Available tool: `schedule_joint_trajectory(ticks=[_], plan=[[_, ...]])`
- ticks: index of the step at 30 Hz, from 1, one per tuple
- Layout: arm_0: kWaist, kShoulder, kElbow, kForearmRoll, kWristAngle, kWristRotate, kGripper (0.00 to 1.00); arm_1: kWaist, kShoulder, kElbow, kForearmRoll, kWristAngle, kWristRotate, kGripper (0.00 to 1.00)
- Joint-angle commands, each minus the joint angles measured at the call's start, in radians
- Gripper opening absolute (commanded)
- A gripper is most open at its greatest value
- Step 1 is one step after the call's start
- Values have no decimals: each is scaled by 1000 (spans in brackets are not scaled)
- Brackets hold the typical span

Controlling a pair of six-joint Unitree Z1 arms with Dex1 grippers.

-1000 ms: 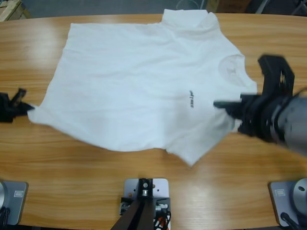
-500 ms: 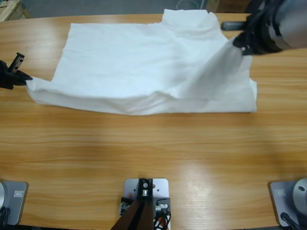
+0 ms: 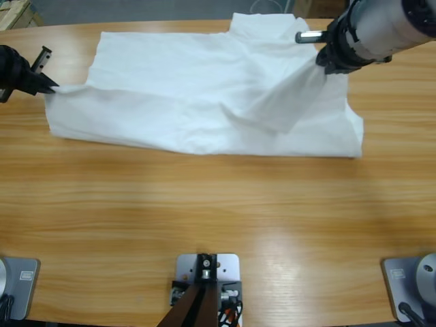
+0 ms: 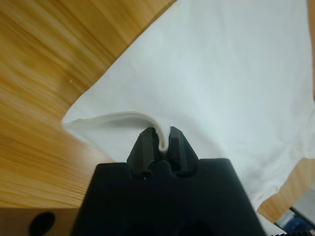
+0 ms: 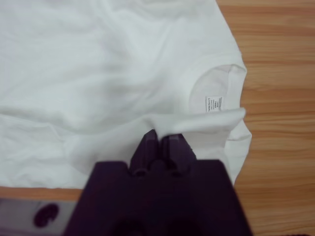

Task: Fold clothes

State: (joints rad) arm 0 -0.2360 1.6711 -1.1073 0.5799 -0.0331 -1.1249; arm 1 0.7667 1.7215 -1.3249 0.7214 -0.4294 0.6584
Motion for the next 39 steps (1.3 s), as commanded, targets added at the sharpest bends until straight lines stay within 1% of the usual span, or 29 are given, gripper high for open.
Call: schedule_joint_trajectory(ticks=[1,6,12,20,24,29,36,37,38,39], plan=[[11,74,34,8,-19,13,0,-15,63,13,2,15,-11,0],[11,78,58,9,-20,12,0,-14,58,18,19,26,2,0],[11,82,80,8,-20,13,0,34,77,76,40,69,131,0],[11,108,77,-2,-23,19,0,34,158,108,34,73,138,0],[11,108,77,-3,-25,25,0,34,197,104,78,99,205,0],[10,101,80,-2,-27,30,0,34,199,102,171,90,286,0],[4,94,95,-3,-28,33,0,34,206,118,203,99,317,0],[5,93,96,-2,-28,33,0,34,219,118,206,101,318,257],[5,91,96,-2,-29,34,0,33,236,115,214,96,326,692],[5,89,95,-3,-30,37,0,34,258,105,226,91,328,852]])
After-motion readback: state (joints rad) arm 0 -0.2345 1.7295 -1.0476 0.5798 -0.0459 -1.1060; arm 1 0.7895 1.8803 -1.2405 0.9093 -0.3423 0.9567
